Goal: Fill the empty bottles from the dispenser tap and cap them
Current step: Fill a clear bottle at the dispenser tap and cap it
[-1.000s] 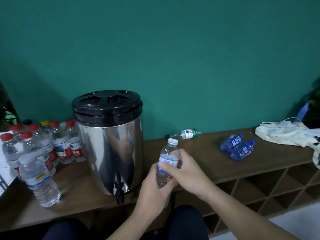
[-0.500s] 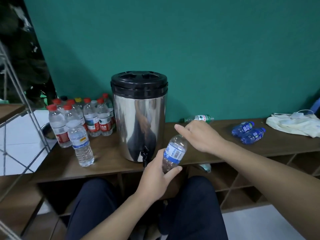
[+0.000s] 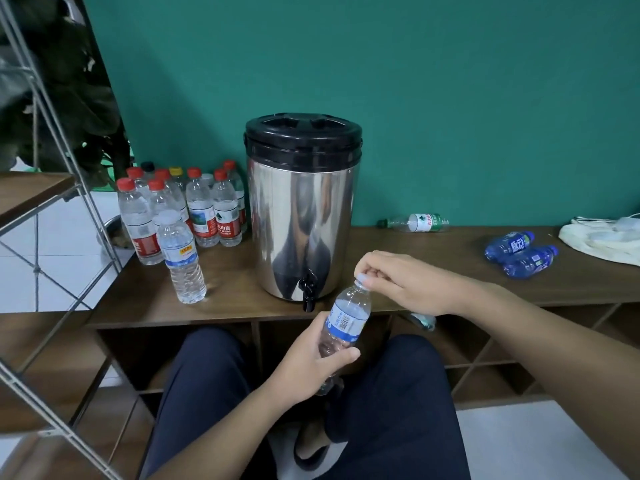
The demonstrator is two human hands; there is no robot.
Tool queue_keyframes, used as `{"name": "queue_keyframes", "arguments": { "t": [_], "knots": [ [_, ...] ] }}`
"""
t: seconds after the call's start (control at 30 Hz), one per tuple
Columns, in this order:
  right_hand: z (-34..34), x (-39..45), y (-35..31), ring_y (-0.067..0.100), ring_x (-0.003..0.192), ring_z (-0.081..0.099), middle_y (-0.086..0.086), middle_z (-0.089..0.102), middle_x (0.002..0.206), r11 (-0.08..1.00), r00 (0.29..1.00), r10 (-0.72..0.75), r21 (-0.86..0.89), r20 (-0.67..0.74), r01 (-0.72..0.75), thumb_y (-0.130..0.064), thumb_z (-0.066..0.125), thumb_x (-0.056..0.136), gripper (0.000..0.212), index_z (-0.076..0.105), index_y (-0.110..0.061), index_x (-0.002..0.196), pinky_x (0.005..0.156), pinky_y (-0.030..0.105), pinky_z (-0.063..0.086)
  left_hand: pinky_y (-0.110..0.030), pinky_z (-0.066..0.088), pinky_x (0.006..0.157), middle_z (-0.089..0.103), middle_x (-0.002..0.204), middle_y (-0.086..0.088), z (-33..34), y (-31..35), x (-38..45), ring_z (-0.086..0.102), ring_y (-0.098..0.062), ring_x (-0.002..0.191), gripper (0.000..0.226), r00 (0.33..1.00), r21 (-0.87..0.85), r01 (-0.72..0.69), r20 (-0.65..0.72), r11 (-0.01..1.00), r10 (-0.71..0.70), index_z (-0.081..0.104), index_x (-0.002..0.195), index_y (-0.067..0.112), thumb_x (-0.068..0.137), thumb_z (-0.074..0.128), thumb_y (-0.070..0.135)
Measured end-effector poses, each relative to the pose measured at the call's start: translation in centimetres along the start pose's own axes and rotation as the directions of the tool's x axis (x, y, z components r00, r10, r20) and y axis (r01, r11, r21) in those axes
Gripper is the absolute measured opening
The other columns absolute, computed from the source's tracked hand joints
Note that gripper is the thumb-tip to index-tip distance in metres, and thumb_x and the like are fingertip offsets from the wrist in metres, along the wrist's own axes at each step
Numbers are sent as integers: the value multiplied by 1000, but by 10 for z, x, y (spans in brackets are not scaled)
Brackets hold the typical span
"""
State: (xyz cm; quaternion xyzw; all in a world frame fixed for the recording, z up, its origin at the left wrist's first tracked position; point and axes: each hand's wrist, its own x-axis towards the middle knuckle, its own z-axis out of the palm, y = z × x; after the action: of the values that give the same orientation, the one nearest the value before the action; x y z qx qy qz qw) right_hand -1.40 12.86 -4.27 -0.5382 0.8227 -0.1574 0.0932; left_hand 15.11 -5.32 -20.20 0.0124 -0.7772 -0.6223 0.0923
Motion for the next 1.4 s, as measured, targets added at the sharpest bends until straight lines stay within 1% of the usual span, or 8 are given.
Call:
{"name": "queue_keyframes", "arguments": {
  "t": [0.2, 0.33, 0.47, 0.73, 0.87, 1.0, 1.17, 1.4],
  "knots": [
    [31, 17, 17, 10, 96, 59, -13, 60, 111, 995, 996, 51, 87, -79, -44, -34, 56, 115, 9, 63, -37, 117, 85, 17, 45, -27, 56, 97, 75, 118, 12, -3, -37, -4, 72, -6, 107, 51, 997, 50, 75, 23, 996, -77, 54, 138, 41, 97, 84, 43],
    [68, 38, 50, 10, 91, 61, -9, 60, 105, 979, 963, 191, -31, -188, -200, -37, 58, 114, 10, 63, -29, 110, 84, 33, 50, -34, 56, 107, 73, 126, 14, -5, -64, -4, 72, -7, 116, 57, 991, 68, 110, 65, 992, -114, 47, 143, 43, 98, 82, 41],
    [109, 58, 81, 29, 99, 64, 3, 55, 115, 911, 927, 333, -194, -175, -364, -32, 55, 116, 17, 63, -17, 116, 85, 45, 54, -39, 56, 111, 70, 130, 12, -8, -90, -9, 70, -11, 123, 60, 989, 23, 136, 62, 991, -137, 46, 144, 41, 98, 82, 33],
    [144, 85, 89, 36, 102, 68, 10, 56, 127, 857, 832, 483, -46, -272, -513, -28, 68, 110, 18, 70, -14, 120, 87, 48, 60, -43, 58, 102, 69, 121, 7, -26, -125, -12, 67, -8, 110, 54, 979, 37, 203, 11, 978, -204, 48, 136, 35, 95, 82, 28],
    [131, 74, 73, 30, 99, 69, 3, 62, 116, 880, 836, 447, -11, -318, -475, -36, 74, 105, 20, 73, -16, 111, 85, 44, 59, -38, 57, 101, 69, 116, 7, -30, -132, -11, 66, -4, 103, 50, 968, 36, 251, -10, 967, -251, 48, 132, 35, 95, 82, 29],
    [110, 67, 27, 17, 76, 70, -7, 73, 76, 918, 813, 395, 208, -428, -337, -49, 65, 107, 29, 72, -30, 85, 75, 39, 57, -33, 56, 103, 73, 117, 8, -28, -135, -9, 70, -5, 107, 53, 959, -27, 273, -76, 962, -274, 50, 133, 37, 95, 84, 23],
    [87, 72, -48, 8, 67, 66, -5, 73, 70, 914, 859, 296, 385, -419, -127, -48, 67, 108, 30, 74, -31, 85, 71, 23, 49, -35, 56, 104, 74, 111, 14, -30, -134, -6, 71, -6, 104, 55, 963, -40, 228, -141, 973, -231, 51, 136, 36, 93, 84, 24],
    [85, 84, -52, 20, 69, 64, 4, 67, 65, 952, 896, 247, 263, -369, -154, -36, 58, 112, 38, 69, -16, 82, 75, 43, 56, -26, 55, 97, 73, 110, 15, -28, -128, -2, 70, -2, 101, 58, 969, -30, 195, -148, 980, -197, 53, 137, 36, 93, 85, 18]
  ]
}}
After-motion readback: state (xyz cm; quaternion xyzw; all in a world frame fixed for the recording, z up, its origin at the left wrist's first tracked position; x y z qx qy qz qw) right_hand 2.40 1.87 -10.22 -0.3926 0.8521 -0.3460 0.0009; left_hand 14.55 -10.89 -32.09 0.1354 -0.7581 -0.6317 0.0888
